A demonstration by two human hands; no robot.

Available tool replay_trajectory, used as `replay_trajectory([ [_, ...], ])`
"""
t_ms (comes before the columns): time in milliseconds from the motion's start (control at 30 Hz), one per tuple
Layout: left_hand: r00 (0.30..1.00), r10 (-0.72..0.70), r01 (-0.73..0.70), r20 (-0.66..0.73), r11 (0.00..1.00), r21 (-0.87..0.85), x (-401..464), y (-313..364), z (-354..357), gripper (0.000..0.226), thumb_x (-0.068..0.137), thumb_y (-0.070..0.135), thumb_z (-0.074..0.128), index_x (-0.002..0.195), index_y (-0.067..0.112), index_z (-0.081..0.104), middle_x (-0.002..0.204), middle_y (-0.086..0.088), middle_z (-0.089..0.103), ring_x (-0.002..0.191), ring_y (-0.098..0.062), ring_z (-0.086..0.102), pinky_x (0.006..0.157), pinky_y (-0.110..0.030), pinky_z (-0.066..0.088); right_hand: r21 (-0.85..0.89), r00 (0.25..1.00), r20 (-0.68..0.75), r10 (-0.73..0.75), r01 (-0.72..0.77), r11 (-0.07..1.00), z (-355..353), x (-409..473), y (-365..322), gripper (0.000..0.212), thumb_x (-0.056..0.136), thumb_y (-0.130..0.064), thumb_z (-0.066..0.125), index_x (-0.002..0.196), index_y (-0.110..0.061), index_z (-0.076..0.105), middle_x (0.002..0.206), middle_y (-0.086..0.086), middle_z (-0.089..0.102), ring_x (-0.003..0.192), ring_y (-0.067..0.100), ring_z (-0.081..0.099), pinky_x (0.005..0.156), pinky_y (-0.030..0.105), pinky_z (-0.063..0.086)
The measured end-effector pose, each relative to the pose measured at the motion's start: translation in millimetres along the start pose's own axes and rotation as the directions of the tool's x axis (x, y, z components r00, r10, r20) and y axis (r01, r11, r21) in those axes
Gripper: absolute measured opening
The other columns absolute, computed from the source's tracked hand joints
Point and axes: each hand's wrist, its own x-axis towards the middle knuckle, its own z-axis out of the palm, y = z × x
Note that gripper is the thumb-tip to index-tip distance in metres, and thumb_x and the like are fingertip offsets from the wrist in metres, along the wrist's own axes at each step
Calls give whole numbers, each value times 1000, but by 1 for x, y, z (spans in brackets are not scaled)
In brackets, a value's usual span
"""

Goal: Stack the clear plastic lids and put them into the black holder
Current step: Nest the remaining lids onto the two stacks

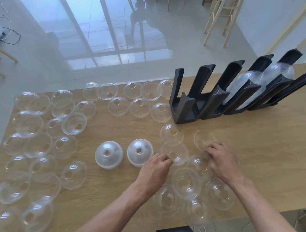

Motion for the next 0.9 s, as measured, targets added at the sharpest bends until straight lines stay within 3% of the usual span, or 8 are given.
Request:
replay_trajectory([
  [133, 983, -32, -12, -178, 971, -241, -13, 6, -16, 20, 106, 16, 62, 118, 8, 76, 109, -5, 74, 95, -23, 69, 77, -40, 58, 106, 996, -80, -29, 37, 994, -11, -1, -5, 24, 86, 9, 75, 100, -9, 82, 94, 1, 75, 84, 25, 57, 67, 44, 54],
  [300, 897, -375, 148, -233, 753, -641, -35, 6, -49, 9, 98, 28, 76, 103, 34, 80, 97, 14, 73, 85, -11, 68, 71, -16, 49, 434, 973, -146, 176, -97, 896, -39, -11, -33, 18, 96, -18, 76, 113, -22, 78, 100, -17, 73, 94, 2, 66, 82, 23, 56],
  [400, 839, -516, 197, -174, 586, -786, -56, -12, -71, 6, 93, 42, 78, 99, 44, 79, 93, 15, 75, 80, -6, 67, 72, -16, 50, 656, 925, -96, 367, -219, 723, -52, -17, -61, 22, 96, -25, 77, 117, -31, 77, 99, -23, 75, 96, -2, 71, 80, 11, 56],
  [467, 801, -587, 216, -117, 466, -858, -74, -32, -84, 15, 91, 49, 78, 103, 40, 81, 91, 10, 77, 79, -8, 68, 71, -23, 54, 742, 900, -57, 431, -251, 621, -56, -22, -83, 22, 96, -24, 76, 117, -32, 76, 99, -21, 77, 94, -1, 73, 79, 13, 58],
  [567, 749, -662, 210, -11, 253, -944, -96, -64, -99, 20, 90, 42, 80, 105, 29, 82, 93, -4, 78, 77, -18, 68, 63, -32, 52, 842, 873, 74, 482, -314, 438, -49, -27, -112, 20, 100, -20, 71, 117, -30, 75, 97, -9, 81, 81, 5, 75, 73, 24, 63],
  [700, 667, -741, 144, 78, 26, -989, -114, -107, -102, 19, 98, 25, 72, 111, 15, 81, 91, -10, 74, 67, -17, 64, 52, -25, 49, 900, 793, 336, 507, -430, 76, -22, -22, -151, 19, 102, -5, 66, 118, -12, 74, 95, 8, 82, 72, 9, 70, 69, 27, 61],
  [800, 605, -780, 165, 160, -74, -984, -118, -134, -91, 19, 107, 13, 60, 118, 9, 74, 86, -10, 69, 62, -17, 64, 50, -26, 50, 872, 787, 379, 487, -479, 96, 1, -11, -181, 18, 104, -2, 62, 119, -7, 70, 89, 8, 82, 69, 7, 70, 66, 26, 61],
  [900, 580, -788, 217, 209, -98, -971, -112, -151, -78, 18, 110, 12, 55, 121, 9, 68, 82, -11, 68, 63, -17, 69, 51, -26, 56, 847, 777, 390, 495, -513, 137, 16, 5, -204, 17, 104, -2, 59, 117, -7, 70, 83, 6, 81, 67, 8, 72, 65, 26, 63],
])
